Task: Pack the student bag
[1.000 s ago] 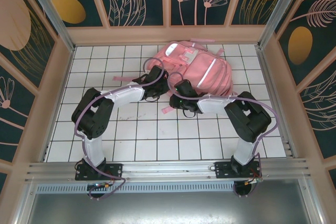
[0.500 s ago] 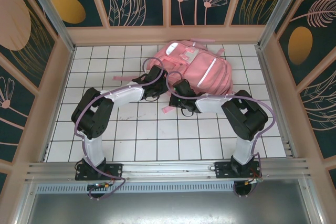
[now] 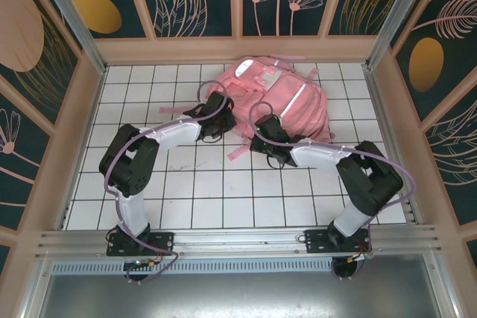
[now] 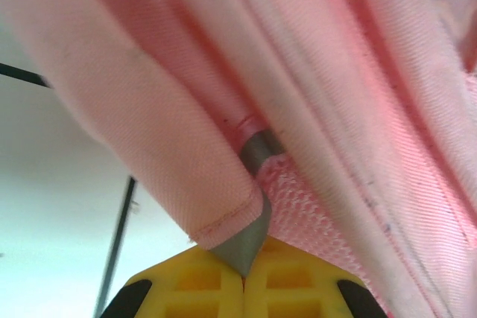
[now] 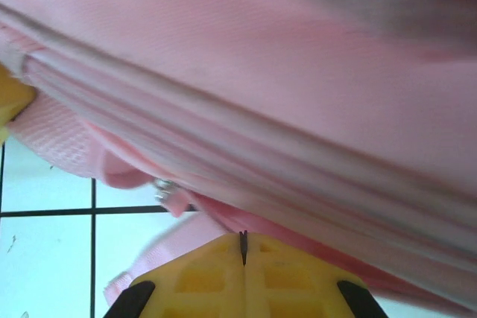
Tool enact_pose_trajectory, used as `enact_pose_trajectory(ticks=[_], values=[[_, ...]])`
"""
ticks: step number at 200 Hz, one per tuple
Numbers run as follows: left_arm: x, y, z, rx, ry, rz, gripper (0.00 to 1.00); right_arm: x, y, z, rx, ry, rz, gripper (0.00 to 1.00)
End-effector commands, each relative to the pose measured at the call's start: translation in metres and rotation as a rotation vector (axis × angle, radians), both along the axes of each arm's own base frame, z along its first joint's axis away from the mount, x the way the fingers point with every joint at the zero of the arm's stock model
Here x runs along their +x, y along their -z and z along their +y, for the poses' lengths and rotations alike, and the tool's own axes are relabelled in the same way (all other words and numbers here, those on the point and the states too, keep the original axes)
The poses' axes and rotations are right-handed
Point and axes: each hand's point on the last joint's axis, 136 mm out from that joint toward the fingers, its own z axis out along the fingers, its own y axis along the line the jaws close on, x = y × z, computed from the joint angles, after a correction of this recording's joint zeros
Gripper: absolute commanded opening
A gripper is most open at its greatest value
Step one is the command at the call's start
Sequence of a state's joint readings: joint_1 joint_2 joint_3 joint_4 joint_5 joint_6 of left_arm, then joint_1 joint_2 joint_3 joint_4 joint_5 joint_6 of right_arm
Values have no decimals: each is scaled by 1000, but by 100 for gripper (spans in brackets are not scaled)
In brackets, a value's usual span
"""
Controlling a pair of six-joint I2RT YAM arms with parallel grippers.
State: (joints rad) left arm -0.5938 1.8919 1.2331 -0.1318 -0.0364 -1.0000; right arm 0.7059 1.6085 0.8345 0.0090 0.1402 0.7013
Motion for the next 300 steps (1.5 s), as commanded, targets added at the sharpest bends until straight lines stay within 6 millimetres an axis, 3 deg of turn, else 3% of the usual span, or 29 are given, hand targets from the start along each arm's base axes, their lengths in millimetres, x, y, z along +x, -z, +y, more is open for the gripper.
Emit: enact_pose_trajectory(ticks=[1,18,35,62,129,214,300], values=[[14,-11,37,44,-91,-47,0,-15,8,-31,-60,74,40,0],[16,-13,45,44,-101,-50,0,-23,9,-42,-65,91,50,0],[16,-14,45,39,-94,-57,0,-28,8,-40,-55,56,48,0],[17,-9,36,0,-70,-45,0,-28,-7,-18,-36,-16,0,0],[29,2,22,-31,-52,-31,0,-6,-17,42,25,-120,-23,24],[39,10,14,-17,-23,-33,0,35,21,83,41,-52,44,27],[33,13,9,-47,11,-30,0,45,59,78,119,180,117,26]])
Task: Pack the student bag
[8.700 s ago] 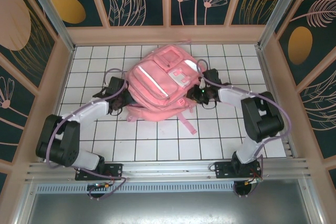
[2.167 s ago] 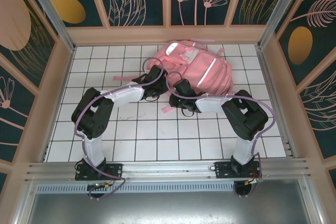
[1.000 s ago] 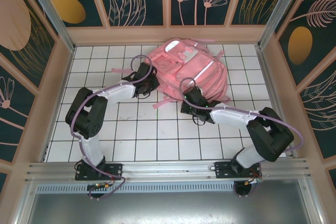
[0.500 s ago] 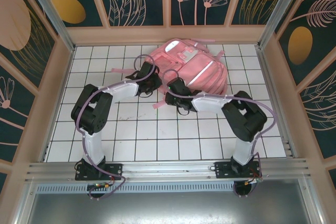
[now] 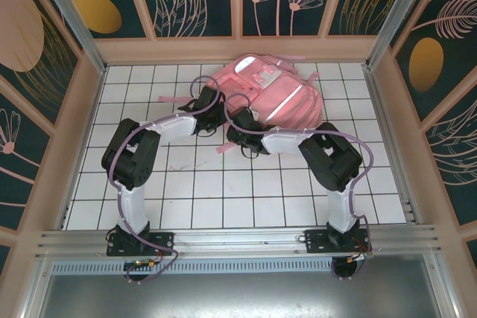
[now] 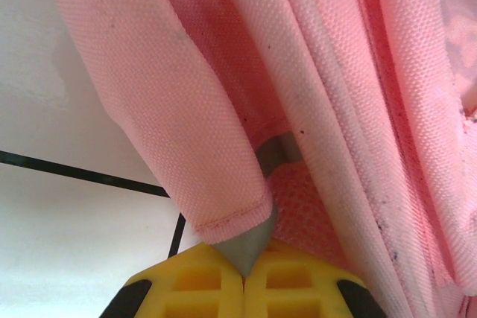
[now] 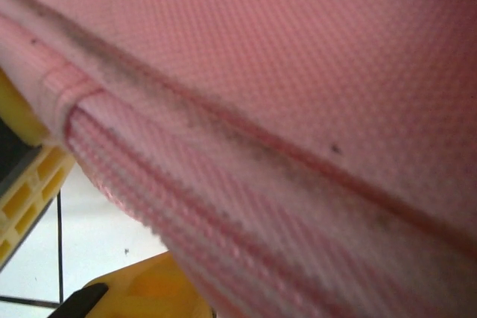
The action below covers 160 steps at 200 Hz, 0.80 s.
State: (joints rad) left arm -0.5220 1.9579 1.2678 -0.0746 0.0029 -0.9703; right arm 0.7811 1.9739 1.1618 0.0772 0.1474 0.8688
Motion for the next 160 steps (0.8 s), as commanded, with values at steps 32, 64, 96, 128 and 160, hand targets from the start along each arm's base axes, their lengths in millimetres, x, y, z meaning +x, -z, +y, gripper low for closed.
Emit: enact_pose_trajectory(ticks=[32,64,96,128,160], values=[[1,5,-6,-19,45,-17,0,-9,57,-22,-29,214,148,25],[3,5,-3,2,45,-22,0,-23,61,-29,-79,244,162,25],[8,8,2,4,32,-15,0,-34,53,-17,-94,201,138,26],[14,12,3,11,25,-8,0,-29,55,-11,-82,209,136,25],[16,21,7,23,18,15,0,-24,49,-9,-73,221,115,28]])
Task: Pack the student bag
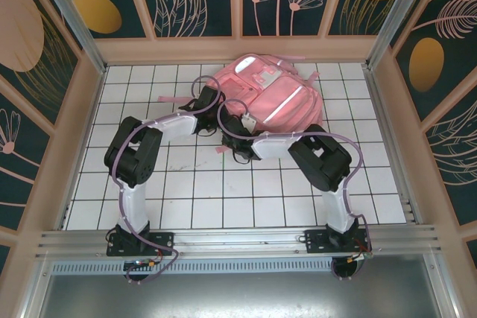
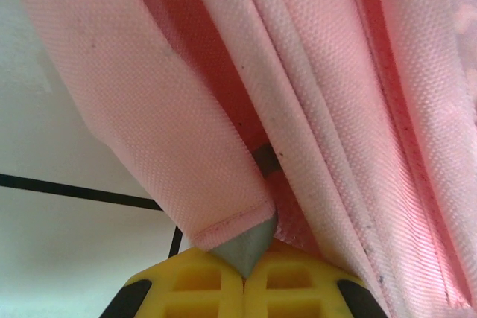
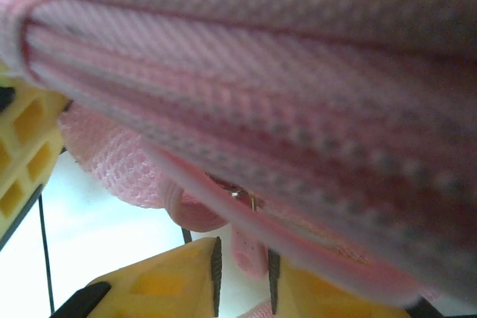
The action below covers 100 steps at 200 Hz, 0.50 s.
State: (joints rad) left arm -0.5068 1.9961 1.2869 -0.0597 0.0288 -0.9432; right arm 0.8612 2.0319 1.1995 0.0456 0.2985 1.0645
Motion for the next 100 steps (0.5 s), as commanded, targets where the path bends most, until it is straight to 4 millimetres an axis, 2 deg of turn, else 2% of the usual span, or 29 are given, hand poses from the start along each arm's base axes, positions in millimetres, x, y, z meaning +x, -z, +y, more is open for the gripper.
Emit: enact_pose_trajectory(ticks=[1,29,72,100], values=[[9,12,7,22,-5,12,0,-13,35,-20,-70,59,107,28],[7,14,5,5,2,21,0,-2,42,-24,-97,75,105,28],[6,7,5,0,5,9,0,15,47,-26,-94,100,88,27],[7,4,4,-6,5,4,0,17,54,-35,-115,126,104,0]])
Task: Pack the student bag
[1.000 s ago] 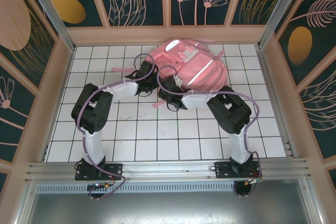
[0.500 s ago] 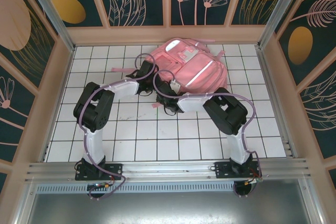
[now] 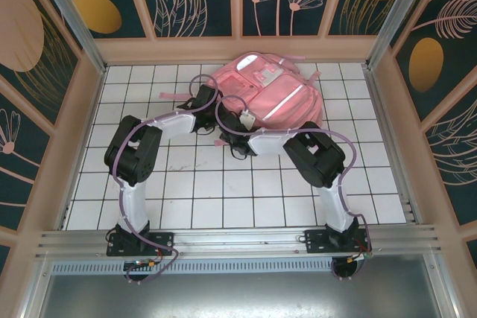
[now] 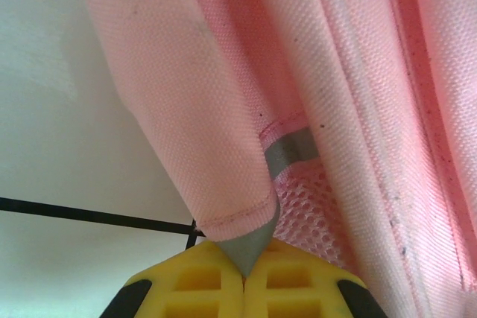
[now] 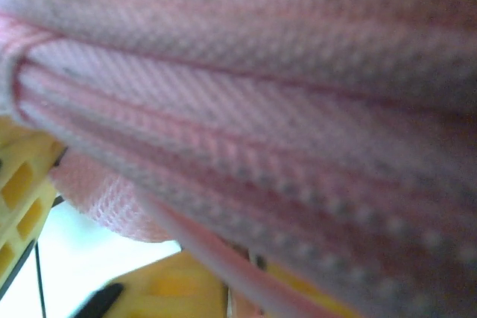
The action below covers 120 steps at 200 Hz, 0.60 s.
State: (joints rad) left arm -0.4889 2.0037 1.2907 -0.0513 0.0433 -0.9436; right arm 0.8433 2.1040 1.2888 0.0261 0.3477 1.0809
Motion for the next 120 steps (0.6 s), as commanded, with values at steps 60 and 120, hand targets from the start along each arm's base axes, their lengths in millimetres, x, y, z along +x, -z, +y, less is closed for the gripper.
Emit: enact_pose_trajectory(ticks=[60,120], values=[[4,7,10,36,-9,7,0,-17,27,-47,-110,48,109,0],[10,16,53,88,-105,20,0,-55,5,-64,-137,-52,137,0]])
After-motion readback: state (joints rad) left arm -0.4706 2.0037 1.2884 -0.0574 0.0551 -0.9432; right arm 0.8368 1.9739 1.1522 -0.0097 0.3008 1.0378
